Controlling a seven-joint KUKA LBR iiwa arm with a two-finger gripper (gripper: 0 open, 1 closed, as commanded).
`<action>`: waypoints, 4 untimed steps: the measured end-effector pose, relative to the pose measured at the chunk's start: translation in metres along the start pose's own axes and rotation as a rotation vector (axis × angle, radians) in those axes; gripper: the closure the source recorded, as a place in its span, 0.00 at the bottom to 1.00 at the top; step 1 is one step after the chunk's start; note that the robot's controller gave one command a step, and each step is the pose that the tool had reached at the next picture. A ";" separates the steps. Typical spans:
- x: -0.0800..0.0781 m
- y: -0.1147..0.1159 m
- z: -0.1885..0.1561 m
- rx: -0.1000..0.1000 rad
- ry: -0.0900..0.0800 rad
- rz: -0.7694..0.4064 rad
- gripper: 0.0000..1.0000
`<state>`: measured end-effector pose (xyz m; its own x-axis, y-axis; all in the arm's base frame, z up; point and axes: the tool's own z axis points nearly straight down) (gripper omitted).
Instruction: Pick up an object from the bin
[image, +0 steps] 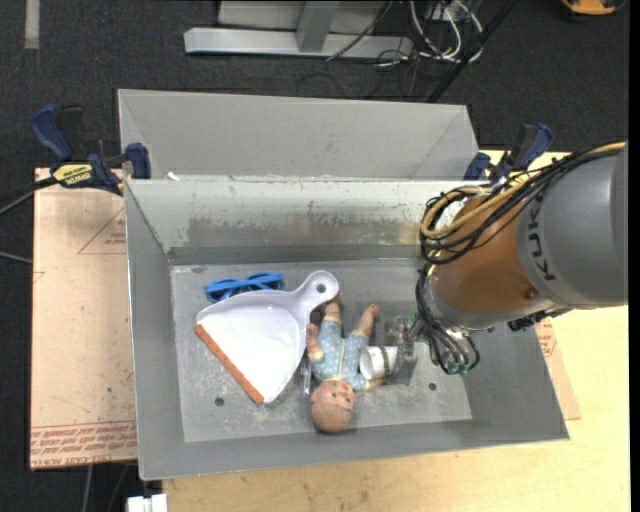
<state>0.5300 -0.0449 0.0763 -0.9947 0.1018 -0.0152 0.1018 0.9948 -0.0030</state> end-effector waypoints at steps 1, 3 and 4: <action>0.000 0.000 0.000 0.000 0.000 -0.001 1.00; -0.006 -0.007 -0.095 -0.001 -0.003 0.014 1.00; -0.017 -0.009 -0.229 -0.001 -0.007 -0.022 1.00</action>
Offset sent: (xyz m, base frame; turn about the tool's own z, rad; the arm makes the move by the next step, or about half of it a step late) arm 0.0029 -0.0082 0.0957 0.0165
